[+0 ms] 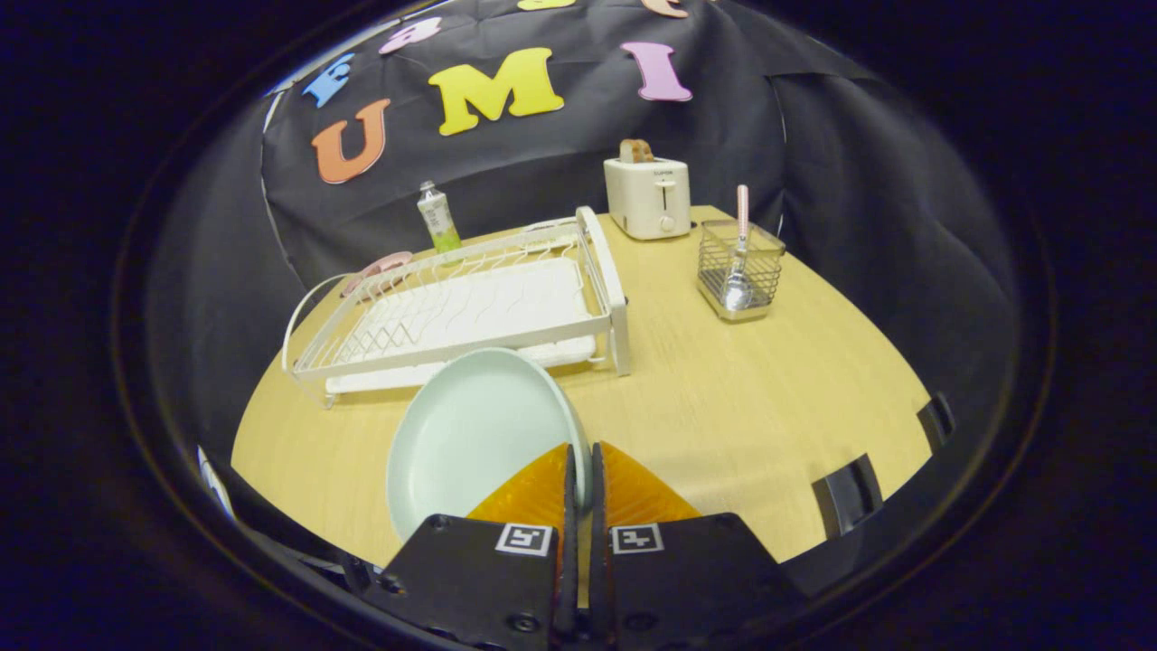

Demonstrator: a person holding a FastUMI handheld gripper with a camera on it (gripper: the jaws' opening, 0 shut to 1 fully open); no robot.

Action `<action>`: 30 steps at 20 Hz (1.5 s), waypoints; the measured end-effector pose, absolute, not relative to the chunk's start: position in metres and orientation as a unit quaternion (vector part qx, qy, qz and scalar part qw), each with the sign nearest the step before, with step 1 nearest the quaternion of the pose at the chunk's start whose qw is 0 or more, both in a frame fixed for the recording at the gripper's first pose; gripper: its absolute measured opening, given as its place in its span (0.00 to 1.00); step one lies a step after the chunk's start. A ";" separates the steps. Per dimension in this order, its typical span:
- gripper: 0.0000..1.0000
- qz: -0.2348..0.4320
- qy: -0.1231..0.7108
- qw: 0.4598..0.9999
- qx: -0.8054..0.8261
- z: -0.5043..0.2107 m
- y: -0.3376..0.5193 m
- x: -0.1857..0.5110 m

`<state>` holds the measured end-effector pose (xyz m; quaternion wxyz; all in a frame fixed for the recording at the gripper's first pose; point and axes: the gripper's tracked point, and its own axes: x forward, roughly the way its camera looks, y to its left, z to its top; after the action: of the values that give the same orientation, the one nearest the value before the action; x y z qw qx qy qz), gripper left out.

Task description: Take the plate from the dish rack, then take the spoon from the basket and place it into the plate.

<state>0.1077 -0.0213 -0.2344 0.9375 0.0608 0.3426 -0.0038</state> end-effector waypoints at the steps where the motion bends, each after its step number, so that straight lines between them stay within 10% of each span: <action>1: 0.11 0.000 0.343 0.937 0.062 -0.239 -0.024 0.108; 11: 0.19 0.027 0.316 0.947 0.045 -0.248 -0.035 0.118; 17: 0.96 -0.013 0.254 0.967 0.000 -0.224 -0.070 0.135; 30: 0.96 -0.024 0.160 0.986 0.031 -0.138 -0.159 0.210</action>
<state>0.2104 -0.1592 -0.1375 0.9864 0.0308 0.1598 -0.0241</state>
